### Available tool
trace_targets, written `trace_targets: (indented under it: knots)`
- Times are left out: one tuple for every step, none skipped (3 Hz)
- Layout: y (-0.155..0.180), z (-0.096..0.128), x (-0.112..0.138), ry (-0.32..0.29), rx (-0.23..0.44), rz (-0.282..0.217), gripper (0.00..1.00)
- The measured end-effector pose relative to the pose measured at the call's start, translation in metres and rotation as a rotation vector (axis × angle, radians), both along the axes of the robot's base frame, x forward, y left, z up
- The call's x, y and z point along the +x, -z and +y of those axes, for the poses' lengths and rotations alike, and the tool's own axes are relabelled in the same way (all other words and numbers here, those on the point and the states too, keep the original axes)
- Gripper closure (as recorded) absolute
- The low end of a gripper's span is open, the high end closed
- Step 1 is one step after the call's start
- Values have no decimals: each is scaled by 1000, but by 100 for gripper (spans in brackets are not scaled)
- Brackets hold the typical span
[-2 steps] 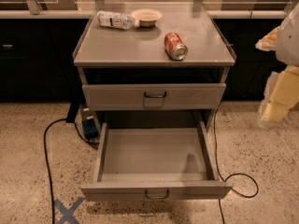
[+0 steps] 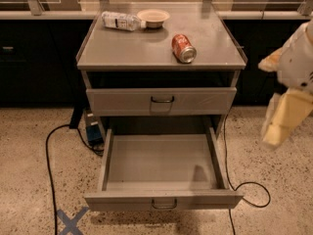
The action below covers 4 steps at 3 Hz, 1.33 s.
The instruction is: Close middle drawer
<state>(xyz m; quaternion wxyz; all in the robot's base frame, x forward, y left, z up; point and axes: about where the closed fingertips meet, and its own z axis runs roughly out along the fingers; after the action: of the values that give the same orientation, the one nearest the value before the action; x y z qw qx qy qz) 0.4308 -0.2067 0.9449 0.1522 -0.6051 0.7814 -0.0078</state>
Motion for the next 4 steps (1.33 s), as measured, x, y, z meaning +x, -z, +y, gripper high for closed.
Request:
trace_targets:
  knots:
    - [61, 24, -18, -27, 75, 53, 0]
    - [133, 42, -37, -21, 126, 113, 0]
    - [207, 52, -73, -4, 151, 211, 0]
    - [207, 52, -73, -4, 151, 211, 0]
